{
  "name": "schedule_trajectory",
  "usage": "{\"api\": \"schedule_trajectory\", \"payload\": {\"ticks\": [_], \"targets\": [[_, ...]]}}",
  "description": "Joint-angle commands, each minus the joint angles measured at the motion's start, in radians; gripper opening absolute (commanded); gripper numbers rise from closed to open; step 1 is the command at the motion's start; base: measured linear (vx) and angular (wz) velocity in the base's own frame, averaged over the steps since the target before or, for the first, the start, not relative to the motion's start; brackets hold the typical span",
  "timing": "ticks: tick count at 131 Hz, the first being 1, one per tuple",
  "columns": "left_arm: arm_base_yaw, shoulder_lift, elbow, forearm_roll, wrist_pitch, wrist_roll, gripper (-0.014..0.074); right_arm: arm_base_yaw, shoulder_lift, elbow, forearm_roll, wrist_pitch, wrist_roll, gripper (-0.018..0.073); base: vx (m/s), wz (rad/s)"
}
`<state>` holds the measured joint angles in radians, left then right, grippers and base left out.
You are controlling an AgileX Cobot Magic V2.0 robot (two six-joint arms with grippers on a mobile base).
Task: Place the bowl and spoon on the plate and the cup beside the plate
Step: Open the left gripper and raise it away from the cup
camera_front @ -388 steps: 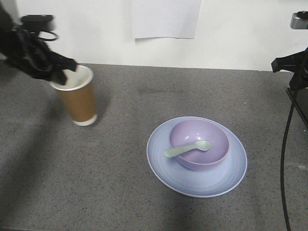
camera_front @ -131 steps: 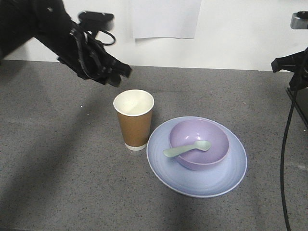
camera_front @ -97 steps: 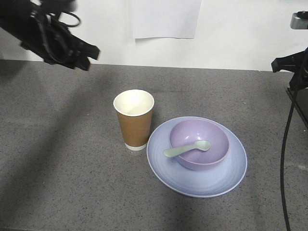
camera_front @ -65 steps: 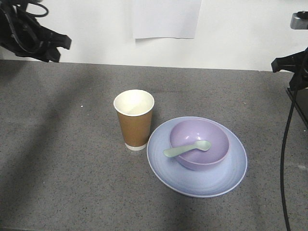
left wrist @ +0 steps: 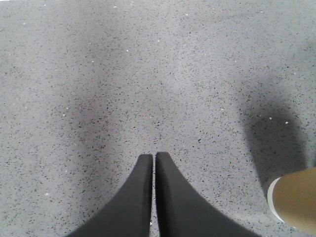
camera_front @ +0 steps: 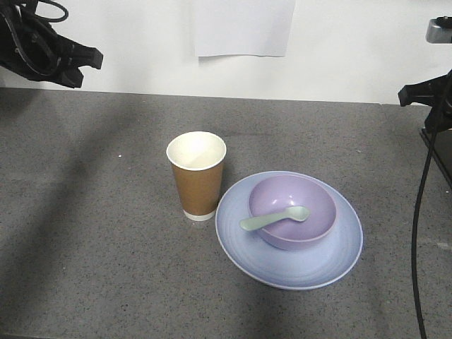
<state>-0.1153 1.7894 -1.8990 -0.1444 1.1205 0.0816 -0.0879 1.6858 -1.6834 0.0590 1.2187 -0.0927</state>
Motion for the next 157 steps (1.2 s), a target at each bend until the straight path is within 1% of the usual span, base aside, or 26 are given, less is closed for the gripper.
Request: {"api": "schedule_trajectory", "payload": {"ticks": [1,106,111,120,130,135,143,157], "targets": [[0.002,-0.053,-0.029,-0.017,-0.047,-0.007,-0.0008,-0.004,-0.048,-0.028,-0.001,-0.03,-0.004,-0.0008,0.0,0.0],[0.002,-0.053,-0.029,-0.015,-0.047,-0.007,-0.0008,-0.004,-0.048,-0.028,-0.001,-0.023,-0.004,-0.0008,0.0,0.0],[0.002,-0.056,-0.029,0.0,-0.051,-0.007,-0.0008,-0.004,-0.048,-0.028,-0.001,-0.023,-0.004,-0.0008,0.0,0.0],[0.002,-0.08,-0.02,0.057,-0.055,-0.007,-0.0008,-0.004,-0.048,-0.028,-0.001,-0.023,-0.004,-0.0008,0.0,0.0],[0.002,-0.142,0.036,0.083,-0.06,-0.007,-0.0008,-0.004,-0.048,-0.028,-0.001,-0.023,-0.004,-0.0008,0.0,0.0],[0.002,-0.188,0.09,0.094,-0.091,-0.008,-0.0008,-0.004,-0.048,-0.028,-0.001,-0.023,-0.004,-0.0008,0.0,0.0],[0.006,-0.253,0.166,0.097,-0.16,-0.009,-0.0008,-0.004,-0.048,-0.028,-0.001,-0.023,-0.004,-0.0008,0.0,0.0],[0.022,-0.39,0.363,0.096,-0.309,-0.011,-0.0008,-0.004,-0.048,-0.028,-0.001,-0.021,-0.004,-0.0008,0.0,0.0]]}}
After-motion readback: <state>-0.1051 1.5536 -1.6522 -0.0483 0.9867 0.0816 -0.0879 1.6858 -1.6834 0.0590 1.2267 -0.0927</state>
